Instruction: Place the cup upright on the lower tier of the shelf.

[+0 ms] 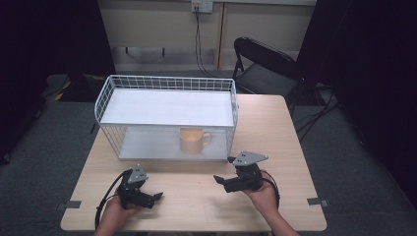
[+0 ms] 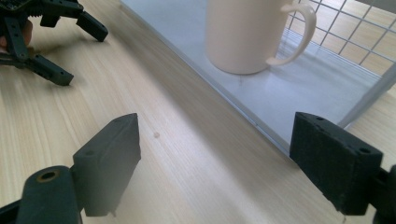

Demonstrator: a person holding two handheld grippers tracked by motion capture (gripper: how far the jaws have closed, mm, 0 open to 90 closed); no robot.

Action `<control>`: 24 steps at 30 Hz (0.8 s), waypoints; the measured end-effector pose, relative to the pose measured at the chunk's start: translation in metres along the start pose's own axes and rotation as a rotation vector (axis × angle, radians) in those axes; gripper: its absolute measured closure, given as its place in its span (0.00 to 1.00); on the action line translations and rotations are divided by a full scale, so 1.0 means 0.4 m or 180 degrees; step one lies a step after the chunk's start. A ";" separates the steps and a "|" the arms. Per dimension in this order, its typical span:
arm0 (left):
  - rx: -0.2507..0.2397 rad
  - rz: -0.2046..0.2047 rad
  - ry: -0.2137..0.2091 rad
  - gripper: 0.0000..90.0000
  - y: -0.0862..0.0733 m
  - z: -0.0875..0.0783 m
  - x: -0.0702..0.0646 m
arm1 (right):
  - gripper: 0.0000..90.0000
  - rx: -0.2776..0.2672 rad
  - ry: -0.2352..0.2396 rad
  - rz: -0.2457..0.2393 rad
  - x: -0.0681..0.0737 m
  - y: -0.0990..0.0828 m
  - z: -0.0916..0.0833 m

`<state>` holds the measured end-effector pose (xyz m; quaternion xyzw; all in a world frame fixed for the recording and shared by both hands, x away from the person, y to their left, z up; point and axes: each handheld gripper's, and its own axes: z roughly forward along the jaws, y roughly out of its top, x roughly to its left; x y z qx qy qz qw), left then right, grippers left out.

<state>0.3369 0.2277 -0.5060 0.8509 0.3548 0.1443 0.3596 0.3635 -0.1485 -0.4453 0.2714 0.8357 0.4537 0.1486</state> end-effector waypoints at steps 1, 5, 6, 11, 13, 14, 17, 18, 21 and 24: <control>0.0000 0.0001 0.0000 0.00 0.000 0.000 0.000 | 0.18 0.0003 0.0004 -0.0002 -0.002 -0.003 -0.003; 0.0000 0.0000 0.0000 0.00 0.000 0.000 0.000 | 0.18 0.0012 0.0001 -0.0002 -0.010 -0.013 -0.015; 0.0000 0.0001 0.0001 0.00 0.000 0.000 0.000 | 0.18 0.0014 0.0004 -0.0005 -0.013 -0.016 -0.018; 0.0000 0.0001 0.0000 0.00 0.000 0.000 0.000 | 0.18 0.0012 -0.0041 0.0012 -0.026 -0.028 -0.038; 0.0000 0.0000 0.0000 0.00 0.000 0.000 0.000 | 0.18 0.0008 -0.0045 0.0017 -0.029 -0.031 -0.043; 0.0000 0.0001 0.0000 0.00 0.000 0.000 0.000 | 0.18 0.0009 -0.0044 0.0024 -0.031 -0.033 -0.045; 0.0000 0.0001 0.0000 0.00 0.000 0.000 0.000 | 0.18 0.0015 -0.0043 0.0025 -0.034 -0.038 -0.051; 0.0000 0.0001 0.0000 0.00 0.000 0.000 0.000 | 0.18 0.0015 -0.0043 0.0025 -0.034 -0.038 -0.051; 0.0000 0.0001 0.0001 0.00 0.000 0.000 0.000 | 0.18 0.0013 -0.0070 0.0018 -0.040 -0.048 -0.060; 0.0000 0.0001 0.0001 0.00 0.000 0.000 0.000 | 0.18 0.0015 -0.0092 0.0013 -0.044 -0.054 -0.065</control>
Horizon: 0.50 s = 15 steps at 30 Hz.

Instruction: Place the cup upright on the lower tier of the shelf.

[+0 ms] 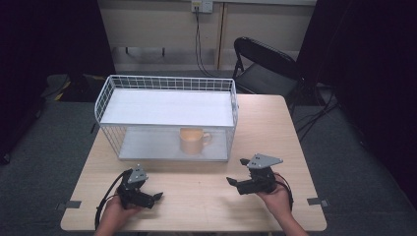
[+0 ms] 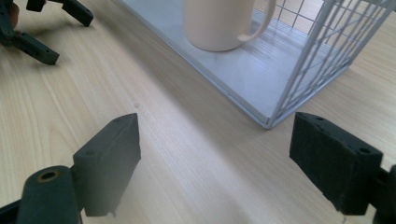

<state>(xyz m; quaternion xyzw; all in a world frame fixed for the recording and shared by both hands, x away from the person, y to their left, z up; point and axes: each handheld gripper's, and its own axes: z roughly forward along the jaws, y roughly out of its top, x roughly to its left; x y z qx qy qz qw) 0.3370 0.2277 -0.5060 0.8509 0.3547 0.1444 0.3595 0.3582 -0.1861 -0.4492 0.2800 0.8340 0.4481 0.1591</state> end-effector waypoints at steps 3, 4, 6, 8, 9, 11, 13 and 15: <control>0.0001 0.0001 0.0000 0.00 0.000 0.000 0.000 | 0.18 0.0010 -0.0021 0.0029 -0.011 -0.013 -0.011; 0.0001 0.0001 0.0000 0.00 0.000 0.000 0.000 | 0.18 0.0010 -0.0021 0.0029 -0.011 -0.013 -0.011; 0.0002 0.0001 -0.0001 0.00 0.000 0.000 0.000 | 0.18 0.0013 -0.0034 0.0032 -0.017 -0.019 -0.016; 0.0001 0.0000 -0.0001 0.00 0.000 0.000 0.000 | 0.18 0.0036 -0.0049 0.0034 -0.022 -0.024 -0.021; 0.0001 0.0000 0.0000 0.00 0.000 0.000 0.000 | 0.18 0.0050 -0.0057 0.0021 -0.026 -0.029 -0.024; 0.0002 0.0001 -0.0001 0.00 0.000 0.000 0.000 | 0.18 0.0054 -0.0072 0.0026 -0.030 -0.034 -0.029; 0.0001 0.0000 -0.0001 0.00 0.000 0.000 0.000 | 0.18 0.0054 -0.0077 0.0036 -0.034 -0.039 -0.033; 0.0001 0.0001 -0.0002 0.00 0.000 0.000 0.000 | 0.18 0.0052 -0.0086 0.0046 -0.036 -0.042 -0.034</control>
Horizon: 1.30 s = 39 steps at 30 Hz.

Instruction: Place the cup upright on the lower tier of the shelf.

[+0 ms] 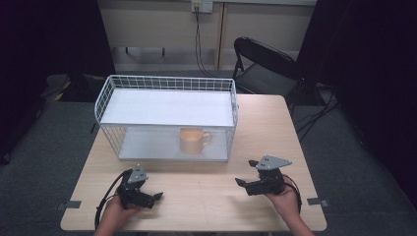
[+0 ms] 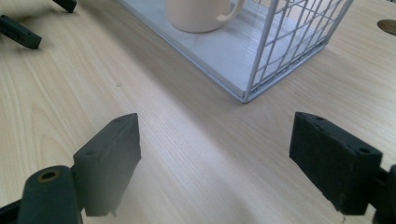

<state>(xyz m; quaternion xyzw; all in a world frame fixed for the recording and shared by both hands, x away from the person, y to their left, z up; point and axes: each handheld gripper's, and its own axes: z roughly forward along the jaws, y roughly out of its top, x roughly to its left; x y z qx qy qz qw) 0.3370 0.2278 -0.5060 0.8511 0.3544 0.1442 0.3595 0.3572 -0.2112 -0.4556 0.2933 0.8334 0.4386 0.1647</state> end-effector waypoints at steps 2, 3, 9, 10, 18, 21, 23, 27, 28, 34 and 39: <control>0.0001 0.0000 0.0002 0.00 0.000 0.000 0.000 | 0.18 0.0013 -0.0015 0.0009 -0.006 -0.007 -0.006; 0.0001 0.0000 0.0002 0.00 0.000 0.000 0.000 | 0.18 0.0013 -0.0015 0.0009 -0.006 -0.007 -0.006; 0.0000 -0.0001 0.0001 0.00 0.000 0.000 0.000 | 0.18 0.0024 -0.0060 0.0038 -0.020 -0.023 -0.018; 0.0000 -0.0001 0.0002 0.00 0.000 0.000 0.000 | 0.18 0.0035 -0.0071 0.0044 -0.025 -0.028 -0.023; 0.0000 -0.0002 0.0001 0.00 0.000 0.000 0.000 | 0.18 0.0067 -0.0119 0.0049 -0.042 -0.052 -0.034; 0.0000 -0.0002 0.0001 0.00 0.000 0.000 0.000 | 0.18 0.0066 -0.0128 0.0054 -0.046 -0.057 -0.038; 0.0000 -0.0001 0.0002 0.00 0.000 0.000 0.000 | 0.18 0.0067 -0.0136 0.0063 -0.051 -0.062 -0.042; 0.0001 0.0000 0.0002 0.00 0.000 0.000 0.000 | 0.18 0.0106 -0.0164 0.0054 -0.059 -0.076 -0.049; 0.0001 0.0000 0.0002 0.00 0.000 0.000 0.000 | 0.18 0.0115 -0.0167 0.0050 -0.061 -0.079 -0.050; 0.0000 -0.0001 0.0002 0.00 0.000 0.000 0.000 | 0.18 0.0127 -0.0167 0.0034 -0.070 -0.097 -0.056; 0.0000 -0.0001 0.0002 0.00 0.000 0.000 0.000 | 0.18 0.0141 -0.0164 0.0029 -0.075 -0.108 -0.057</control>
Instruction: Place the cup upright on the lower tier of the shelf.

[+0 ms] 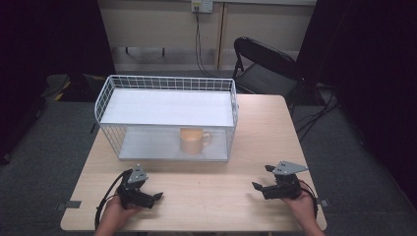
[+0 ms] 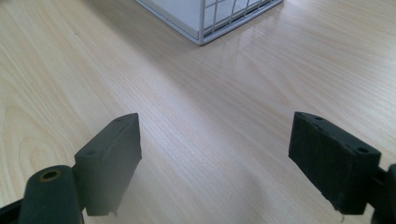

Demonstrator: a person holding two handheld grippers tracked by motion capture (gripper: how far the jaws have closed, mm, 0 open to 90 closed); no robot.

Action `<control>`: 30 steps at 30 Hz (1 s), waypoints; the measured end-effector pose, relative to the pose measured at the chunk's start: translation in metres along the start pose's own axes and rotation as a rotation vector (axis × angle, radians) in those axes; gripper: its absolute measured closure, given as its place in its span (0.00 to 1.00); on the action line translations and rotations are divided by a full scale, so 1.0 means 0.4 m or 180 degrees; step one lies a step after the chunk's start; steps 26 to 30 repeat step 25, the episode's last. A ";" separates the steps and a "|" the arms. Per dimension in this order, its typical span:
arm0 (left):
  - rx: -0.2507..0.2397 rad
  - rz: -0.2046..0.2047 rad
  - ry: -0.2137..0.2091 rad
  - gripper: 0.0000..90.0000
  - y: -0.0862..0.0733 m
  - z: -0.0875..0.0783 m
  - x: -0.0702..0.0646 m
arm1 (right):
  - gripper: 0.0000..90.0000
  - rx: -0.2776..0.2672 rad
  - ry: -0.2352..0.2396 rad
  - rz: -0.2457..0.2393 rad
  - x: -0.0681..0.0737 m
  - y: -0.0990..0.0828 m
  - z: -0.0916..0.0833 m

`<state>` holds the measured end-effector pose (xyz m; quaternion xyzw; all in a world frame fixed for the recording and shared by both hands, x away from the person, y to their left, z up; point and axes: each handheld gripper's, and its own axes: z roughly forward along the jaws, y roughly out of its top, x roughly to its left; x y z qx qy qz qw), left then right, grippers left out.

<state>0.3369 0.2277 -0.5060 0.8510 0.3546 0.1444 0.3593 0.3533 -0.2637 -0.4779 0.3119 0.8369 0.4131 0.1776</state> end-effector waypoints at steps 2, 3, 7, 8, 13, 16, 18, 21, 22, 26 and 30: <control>0.0000 -0.0001 0.0000 0.00 0.000 0.000 0.000 | 0.19 0.0012 0.0001 -0.0007 -0.005 -0.010 0.000; 0.0000 -0.0001 0.0000 0.00 0.000 0.000 0.000 | 0.19 0.0012 0.0001 -0.0007 -0.005 -0.010 0.000; 0.0000 0.0001 -0.0001 0.00 0.000 0.000 0.000 | 0.19 0.0051 -0.0013 0.0000 -0.015 -0.029 0.001; -0.0001 0.0000 0.0000 0.00 0.000 0.000 0.000 | 0.19 0.0051 -0.0013 0.0000 -0.015 -0.029 0.001; -0.0001 0.0000 -0.0001 0.00 0.000 0.000 0.000 | 0.19 0.0103 -0.0003 -0.0014 -0.020 -0.042 0.006; 0.0000 0.0001 -0.0002 0.00 0.000 0.000 0.000 | 0.19 0.0136 0.0011 -0.0031 -0.018 -0.046 0.013; -0.0001 -0.0002 0.0000 0.00 0.000 0.000 0.000 | 0.19 0.0165 0.0016 -0.0068 -0.016 -0.048 0.018; 0.0000 0.0000 -0.0001 0.00 0.000 0.000 0.000 | 0.18 0.0207 0.0018 -0.0141 -0.012 -0.049 0.026; 0.0000 0.0000 0.0000 0.00 0.000 0.000 0.000 | 0.18 0.0207 0.0018 -0.0141 -0.012 -0.049 0.026; 0.0001 0.0001 0.0000 0.00 0.000 0.000 0.000 | 0.16 0.0255 0.0039 -0.0173 -0.013 -0.051 0.031; 0.0001 0.0001 0.0000 0.00 0.000 0.000 0.000 | 0.16 0.0255 0.0039 -0.0173 -0.013 -0.051 0.031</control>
